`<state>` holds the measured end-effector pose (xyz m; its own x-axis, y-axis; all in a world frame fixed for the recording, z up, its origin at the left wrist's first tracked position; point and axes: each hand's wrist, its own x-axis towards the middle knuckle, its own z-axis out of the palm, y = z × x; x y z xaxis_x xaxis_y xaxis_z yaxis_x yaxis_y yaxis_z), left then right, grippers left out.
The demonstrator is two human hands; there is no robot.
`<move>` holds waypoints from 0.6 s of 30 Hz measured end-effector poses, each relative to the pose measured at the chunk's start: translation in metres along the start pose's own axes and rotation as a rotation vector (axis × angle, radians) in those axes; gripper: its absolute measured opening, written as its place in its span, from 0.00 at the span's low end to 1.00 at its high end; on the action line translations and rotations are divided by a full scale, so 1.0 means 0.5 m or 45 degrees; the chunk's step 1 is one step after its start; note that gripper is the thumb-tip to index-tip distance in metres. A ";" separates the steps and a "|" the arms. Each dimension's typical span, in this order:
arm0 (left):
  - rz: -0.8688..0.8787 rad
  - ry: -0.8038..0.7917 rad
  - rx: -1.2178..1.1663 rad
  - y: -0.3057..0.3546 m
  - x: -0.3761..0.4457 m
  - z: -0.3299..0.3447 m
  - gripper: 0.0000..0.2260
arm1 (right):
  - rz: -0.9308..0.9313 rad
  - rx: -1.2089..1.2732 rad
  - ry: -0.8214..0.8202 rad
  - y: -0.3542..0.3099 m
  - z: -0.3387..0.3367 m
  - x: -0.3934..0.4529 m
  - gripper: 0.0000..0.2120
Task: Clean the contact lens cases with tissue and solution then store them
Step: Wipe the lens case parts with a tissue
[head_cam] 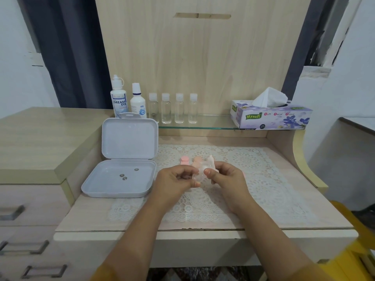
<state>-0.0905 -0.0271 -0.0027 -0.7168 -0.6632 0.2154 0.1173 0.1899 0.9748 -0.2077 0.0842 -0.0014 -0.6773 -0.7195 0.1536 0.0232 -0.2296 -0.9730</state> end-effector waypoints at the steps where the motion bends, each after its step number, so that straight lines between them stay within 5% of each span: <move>1: -0.004 -0.007 -0.006 0.000 0.000 0.000 0.14 | -0.028 0.015 -0.002 -0.001 0.000 -0.001 0.08; 4: -0.015 -0.013 -0.032 0.003 -0.003 0.001 0.14 | 0.049 0.105 -0.130 -0.008 0.003 -0.004 0.10; 7: -0.011 -0.009 -0.054 0.007 -0.005 0.000 0.14 | 0.054 -0.224 -0.153 -0.003 0.002 -0.002 0.09; 11: -0.005 -0.001 -0.073 0.007 -0.002 0.000 0.13 | -0.073 -0.323 0.084 0.004 0.001 0.001 0.05; 14: -0.006 -0.001 -0.068 0.006 -0.003 0.001 0.13 | -0.131 -0.387 0.270 0.013 0.001 0.001 0.11; 18: -0.007 0.001 -0.053 0.008 -0.005 0.000 0.13 | -0.087 -0.371 0.220 0.013 0.004 0.001 0.06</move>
<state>-0.0882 -0.0246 0.0006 -0.7167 -0.6649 0.2101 0.1420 0.1558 0.9775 -0.2062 0.0811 -0.0071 -0.7852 -0.5815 0.2129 -0.2204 -0.0589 -0.9736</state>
